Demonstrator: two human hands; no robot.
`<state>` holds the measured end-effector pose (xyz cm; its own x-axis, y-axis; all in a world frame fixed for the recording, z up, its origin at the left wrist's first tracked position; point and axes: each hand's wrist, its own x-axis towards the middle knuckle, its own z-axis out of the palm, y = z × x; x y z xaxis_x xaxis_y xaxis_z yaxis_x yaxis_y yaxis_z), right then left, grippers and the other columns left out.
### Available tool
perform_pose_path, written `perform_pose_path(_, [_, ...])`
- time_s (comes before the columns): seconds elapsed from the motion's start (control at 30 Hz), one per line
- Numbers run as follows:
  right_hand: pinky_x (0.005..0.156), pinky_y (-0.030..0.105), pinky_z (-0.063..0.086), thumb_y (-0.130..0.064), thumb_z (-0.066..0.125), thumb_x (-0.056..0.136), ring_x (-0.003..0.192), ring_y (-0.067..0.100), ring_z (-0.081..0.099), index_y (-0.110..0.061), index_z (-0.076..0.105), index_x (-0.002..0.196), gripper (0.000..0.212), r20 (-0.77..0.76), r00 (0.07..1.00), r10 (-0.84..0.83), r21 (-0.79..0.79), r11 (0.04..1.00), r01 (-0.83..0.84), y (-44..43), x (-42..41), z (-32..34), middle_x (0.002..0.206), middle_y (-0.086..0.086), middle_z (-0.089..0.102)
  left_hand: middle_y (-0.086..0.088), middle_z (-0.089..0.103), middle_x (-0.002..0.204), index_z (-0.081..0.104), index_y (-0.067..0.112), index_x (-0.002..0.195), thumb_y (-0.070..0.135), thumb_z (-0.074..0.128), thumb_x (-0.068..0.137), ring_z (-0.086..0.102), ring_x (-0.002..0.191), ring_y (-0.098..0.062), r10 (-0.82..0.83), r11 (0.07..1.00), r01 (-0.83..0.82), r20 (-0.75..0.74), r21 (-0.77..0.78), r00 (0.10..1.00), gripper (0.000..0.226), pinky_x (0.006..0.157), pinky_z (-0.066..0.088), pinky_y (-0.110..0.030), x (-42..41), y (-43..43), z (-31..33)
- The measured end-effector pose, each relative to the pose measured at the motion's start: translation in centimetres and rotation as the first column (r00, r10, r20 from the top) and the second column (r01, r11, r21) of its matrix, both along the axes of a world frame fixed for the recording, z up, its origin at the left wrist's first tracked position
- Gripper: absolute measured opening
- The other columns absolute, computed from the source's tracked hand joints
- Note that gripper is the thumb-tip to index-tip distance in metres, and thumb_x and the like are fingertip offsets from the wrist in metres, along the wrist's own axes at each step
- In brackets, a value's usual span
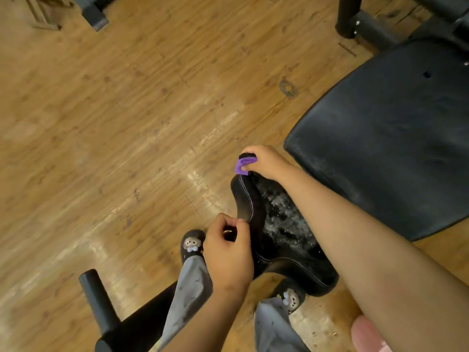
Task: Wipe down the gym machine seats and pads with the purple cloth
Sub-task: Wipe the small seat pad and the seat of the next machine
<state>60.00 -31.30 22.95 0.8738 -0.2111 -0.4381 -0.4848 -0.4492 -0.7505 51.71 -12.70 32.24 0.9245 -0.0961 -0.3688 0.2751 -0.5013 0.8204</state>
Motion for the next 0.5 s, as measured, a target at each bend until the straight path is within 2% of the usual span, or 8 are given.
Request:
perform_pose_path(0.07, [0.079, 0.029, 0.044, -0.012, 0.065, 0.089, 0.104, 0.021, 0.059, -0.006, 0.064, 0.112, 0.024, -0.006, 0.998, -0.058, -0.002, 0.998, 0.058, -0.2, 0.2, -1.3, 0.110, 0.006, 0.064, 0.000, 0.061, 0.066, 0.054, 0.025, 0.064, 0.031, 0.054, 0.079, 0.062, 0.068, -0.022, 0.000, 1.000, 0.000, 0.003, -0.007, 1.000, 0.016, 0.066, 0.052, -0.045, 0.0, 0.0, 0.0])
perform_pose_path(0.17, [0.081, 0.028, 0.046, -0.016, 0.067, 0.088, 0.103, 0.019, 0.060, -0.011, 0.065, 0.113, 0.025, 0.000, 0.987, -0.158, 0.103, 0.982, 0.157, -0.2, -0.5, -1.8, 0.111, 0.004, 0.066, 0.003, 0.060, 0.065, 0.053, 0.028, 0.064, 0.032, 0.055, 0.080, 0.060, 0.067, -0.020, -0.014, 1.000, 0.014, 0.023, -0.008, 1.000, 0.016, 0.065, 0.050, -0.043, -0.1, 0.1, -0.1])
perform_pose_path(0.23, [0.073, 0.021, 0.046, -0.017, 0.069, 0.087, 0.092, 0.010, 0.061, -0.015, 0.066, 0.110, 0.022, 0.005, 0.992, -0.128, 0.177, 0.976, 0.125, -0.4, -1.4, -1.0, 0.104, -0.003, 0.066, 0.003, 0.060, 0.066, 0.053, 0.029, 0.065, 0.033, 0.055, 0.080, 0.059, 0.067, -0.019, -0.017, 1.000, 0.018, 0.030, -0.001, 0.999, 0.016, 0.065, 0.051, -0.045, 0.0, 0.2, -0.1])
perform_pose_path(0.3, [0.061, 0.012, 0.043, -0.018, 0.071, 0.086, 0.078, 0.000, 0.058, -0.023, 0.066, 0.092, 0.010, -0.001, 0.999, -0.048, 0.217, 0.975, 0.047, -0.6, -2.4, -0.2, 0.090, -0.010, 0.065, 0.002, 0.062, 0.068, 0.054, 0.029, 0.066, 0.036, 0.055, 0.080, 0.061, 0.069, -0.020, -0.025, 1.000, 0.025, 0.026, 0.005, 0.999, 0.015, 0.067, 0.052, -0.049, -0.1, 0.2, -0.3])
perform_pose_path(0.37, [0.056, 0.009, 0.042, -0.017, 0.073, 0.084, 0.069, -0.003, 0.056, -0.028, 0.064, 0.082, 0.014, 0.005, 0.999, -0.047, 0.250, 0.967, 0.045, -0.9, -2.9, -0.3, 0.081, -0.012, 0.064, 0.001, 0.063, 0.071, 0.055, 0.029, 0.068, 0.040, 0.054, 0.079, 0.063, 0.071, -0.022, -0.034, 0.999, 0.034, 0.026, 0.004, 0.999, 0.015, 0.069, 0.052, -0.053, 0.0, 0.3, -0.3])
perform_pose_path(0.43, [0.053, 0.008, 0.043, -0.015, 0.072, 0.085, 0.073, -0.001, 0.058, -0.021, 0.067, 0.094, 0.011, 0.009, 0.993, -0.115, 0.255, 0.961, 0.109, -1.0, -2.7, -1.5, 0.086, -0.010, 0.065, 0.001, 0.064, 0.071, 0.055, 0.028, 0.068, 0.041, 0.053, 0.077, 0.063, 0.072, -0.023, -0.037, 0.999, 0.038, 0.023, -0.013, 0.999, 0.016, 0.070, 0.052, -0.054, 0.0, 0.3, -0.2])
perform_pose_path(0.5, [0.058, 0.012, 0.046, -0.018, 0.072, 0.085, 0.087, 0.010, 0.062, -0.012, 0.066, 0.110, 0.026, 0.006, 0.981, -0.192, 0.249, 0.951, 0.185, -1.3, -2.1, -3.4, 0.099, -0.003, 0.067, 0.001, 0.064, 0.071, 0.055, 0.027, 0.068, 0.042, 0.053, 0.076, 0.063, 0.072, -0.025, -0.042, 0.999, 0.043, 0.021, -0.016, 0.999, 0.017, 0.070, 0.052, -0.054, 0.0, 0.2, -0.2])
